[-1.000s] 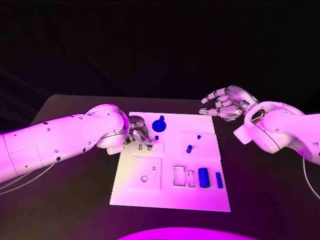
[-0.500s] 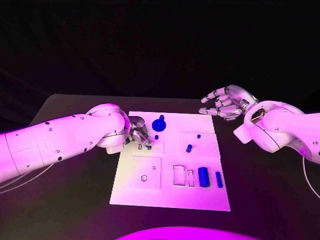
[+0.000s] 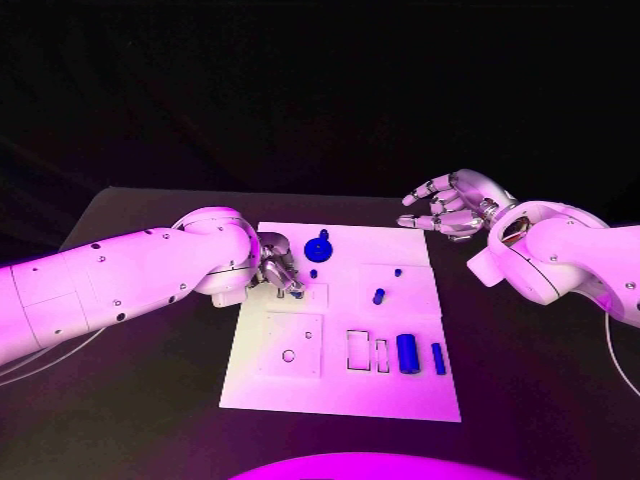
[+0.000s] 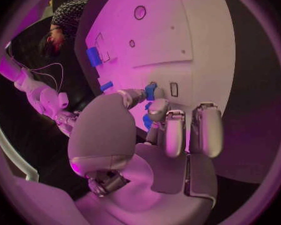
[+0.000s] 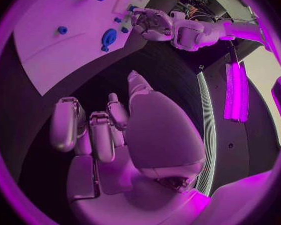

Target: Assemble the parts on the task board

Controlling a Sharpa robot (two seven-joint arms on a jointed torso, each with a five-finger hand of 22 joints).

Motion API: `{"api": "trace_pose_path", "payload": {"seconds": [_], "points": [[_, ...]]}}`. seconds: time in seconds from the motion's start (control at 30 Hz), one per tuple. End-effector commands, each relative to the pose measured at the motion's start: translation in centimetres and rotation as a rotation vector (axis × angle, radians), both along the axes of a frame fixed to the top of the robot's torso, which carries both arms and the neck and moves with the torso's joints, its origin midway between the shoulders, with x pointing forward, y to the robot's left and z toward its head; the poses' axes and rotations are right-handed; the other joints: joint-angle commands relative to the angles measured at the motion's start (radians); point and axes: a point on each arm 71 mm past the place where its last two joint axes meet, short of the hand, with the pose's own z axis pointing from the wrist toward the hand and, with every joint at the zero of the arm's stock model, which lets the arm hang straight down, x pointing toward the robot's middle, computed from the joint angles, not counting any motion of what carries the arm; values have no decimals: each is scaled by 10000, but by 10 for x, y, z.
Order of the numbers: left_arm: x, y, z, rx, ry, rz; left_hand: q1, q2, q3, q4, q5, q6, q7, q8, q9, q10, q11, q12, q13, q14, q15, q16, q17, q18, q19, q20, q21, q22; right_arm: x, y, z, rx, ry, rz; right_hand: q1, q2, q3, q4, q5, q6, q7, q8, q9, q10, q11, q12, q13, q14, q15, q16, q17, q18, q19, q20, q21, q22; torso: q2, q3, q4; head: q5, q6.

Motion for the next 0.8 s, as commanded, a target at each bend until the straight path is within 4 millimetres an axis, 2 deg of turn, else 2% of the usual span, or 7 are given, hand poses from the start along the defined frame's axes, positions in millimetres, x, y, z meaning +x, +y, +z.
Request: {"api": "trace_pose_path", "payload": {"seconds": [0.03,0.8], "points": [[-2,-2,-1,160,121,-227,10,95,1963,-1881,34,115,-104,24,11,53,-1,29,11,895,-72,-52,2164,-77,19,-69,51,11,0,2,-1,-66,20,177,7,71,40,-5,-63,44,-7,31,-9,-6,-70,35,-8,764,-49,-59,1419,88,-83,-14,-46,210,1,4,-4,6,-23],[-1,-4,-2,23,27,-235,-6,87,1976,-1888,37,121,-105,25,17,64,-1,39,25,894,-72,-54,2161,-81,27,-70,59,31,-1,2,-1,-58,8,178,7,71,40,-5,-63,44,-7,31,-9,-6,-70,35,-8,764,-49,-59,1419,88,-83,-14,-46,210,0,11,-1,-30,-7]]}}
